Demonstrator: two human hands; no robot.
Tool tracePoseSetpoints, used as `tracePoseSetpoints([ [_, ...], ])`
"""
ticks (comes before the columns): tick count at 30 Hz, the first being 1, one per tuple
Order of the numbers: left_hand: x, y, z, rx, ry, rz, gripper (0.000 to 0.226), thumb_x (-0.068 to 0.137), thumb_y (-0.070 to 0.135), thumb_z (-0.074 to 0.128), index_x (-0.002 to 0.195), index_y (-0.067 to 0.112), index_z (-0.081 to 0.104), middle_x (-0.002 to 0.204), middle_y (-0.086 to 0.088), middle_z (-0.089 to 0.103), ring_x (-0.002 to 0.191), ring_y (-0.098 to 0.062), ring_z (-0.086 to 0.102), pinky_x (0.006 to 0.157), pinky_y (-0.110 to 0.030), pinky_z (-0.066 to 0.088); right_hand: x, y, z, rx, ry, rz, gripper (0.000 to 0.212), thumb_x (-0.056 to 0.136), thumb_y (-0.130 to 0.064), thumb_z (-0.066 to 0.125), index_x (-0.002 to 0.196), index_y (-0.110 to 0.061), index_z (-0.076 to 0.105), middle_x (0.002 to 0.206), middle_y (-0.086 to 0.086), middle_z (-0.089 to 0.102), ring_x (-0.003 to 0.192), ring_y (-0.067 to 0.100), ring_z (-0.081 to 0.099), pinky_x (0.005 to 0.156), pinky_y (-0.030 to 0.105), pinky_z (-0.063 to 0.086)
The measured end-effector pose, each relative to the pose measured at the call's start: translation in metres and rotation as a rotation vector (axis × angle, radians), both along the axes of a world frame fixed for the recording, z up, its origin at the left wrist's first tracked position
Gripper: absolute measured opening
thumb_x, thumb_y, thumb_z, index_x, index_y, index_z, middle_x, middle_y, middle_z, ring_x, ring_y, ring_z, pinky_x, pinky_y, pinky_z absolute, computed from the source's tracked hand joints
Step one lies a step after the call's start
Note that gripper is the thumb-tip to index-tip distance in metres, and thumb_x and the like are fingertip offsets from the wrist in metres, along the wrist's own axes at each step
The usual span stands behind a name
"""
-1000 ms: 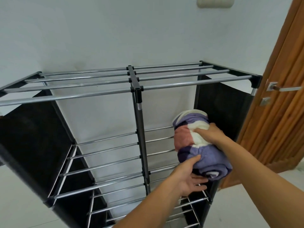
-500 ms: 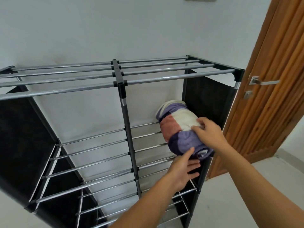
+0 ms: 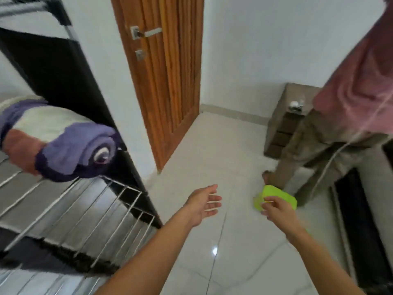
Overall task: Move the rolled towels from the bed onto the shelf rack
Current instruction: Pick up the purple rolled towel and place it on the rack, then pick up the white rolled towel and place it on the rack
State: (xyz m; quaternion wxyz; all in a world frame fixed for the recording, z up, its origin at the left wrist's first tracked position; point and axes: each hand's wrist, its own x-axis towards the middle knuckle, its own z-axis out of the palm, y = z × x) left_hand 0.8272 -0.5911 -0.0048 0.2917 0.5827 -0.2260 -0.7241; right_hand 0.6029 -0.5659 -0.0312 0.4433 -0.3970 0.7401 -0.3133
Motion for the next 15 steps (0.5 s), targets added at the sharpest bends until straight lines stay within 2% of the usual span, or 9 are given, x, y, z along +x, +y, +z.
tracePoseSetpoints([
  [3, -0.076, -0.008, 0.012, -0.041, -0.020, -0.199, 0.016, 0.094, 0.030, 0.056, 0.086, 0.017, 0.055, 0.082, -0.003, 0.063, 0.072, -0.017, 0.060, 0.069, -0.030, 0.048, -0.077, 0.052, -0.002, 0.037, -0.058, -0.251, 0.013, 0.088, -0.010, 0.061, 0.102, -0.008, 0.060, 0.094, 0.012, 0.064, 0.069, 0.020, 0.063, 0.060, 0.029, 0.042],
  [7, -0.195, 0.010, 0.029, -0.100, -0.034, -0.440, 0.019, 0.096, 0.029, 0.050, 0.081, 0.019, 0.053, 0.080, -0.002, 0.059, 0.068, -0.015, 0.057, 0.064, -0.028, 0.044, -0.148, 0.141, -0.012, 0.064, -0.123, -0.502, 0.017, 0.087, -0.017, 0.062, 0.100, -0.006, 0.063, 0.088, 0.009, 0.064, 0.070, 0.019, 0.065, 0.063, 0.029, 0.044],
  [11, -0.320, 0.080, 0.033, -0.113, -0.012, -0.689, 0.018, 0.096, 0.029, 0.051, 0.082, 0.017, 0.054, 0.079, -0.002, 0.061, 0.067, -0.015, 0.057, 0.061, -0.029, 0.044, -0.211, 0.252, -0.017, 0.064, -0.209, -0.771, 0.013, 0.088, -0.019, 0.060, 0.095, -0.008, 0.064, 0.086, 0.006, 0.064, 0.076, 0.021, 0.066, 0.068, 0.031, 0.049],
  [15, -0.424, 0.166, 0.026, -0.093, 0.013, -0.888, 0.018, 0.096, 0.030, 0.051, 0.083, 0.018, 0.054, 0.080, -0.001, 0.062, 0.063, -0.013, 0.059, 0.059, -0.027, 0.043, -0.277, 0.365, -0.019, 0.027, -0.252, -0.994, 0.017, 0.086, -0.021, 0.062, 0.100, -0.012, 0.063, 0.087, 0.008, 0.066, 0.073, 0.019, 0.065, 0.061, 0.028, 0.048],
])
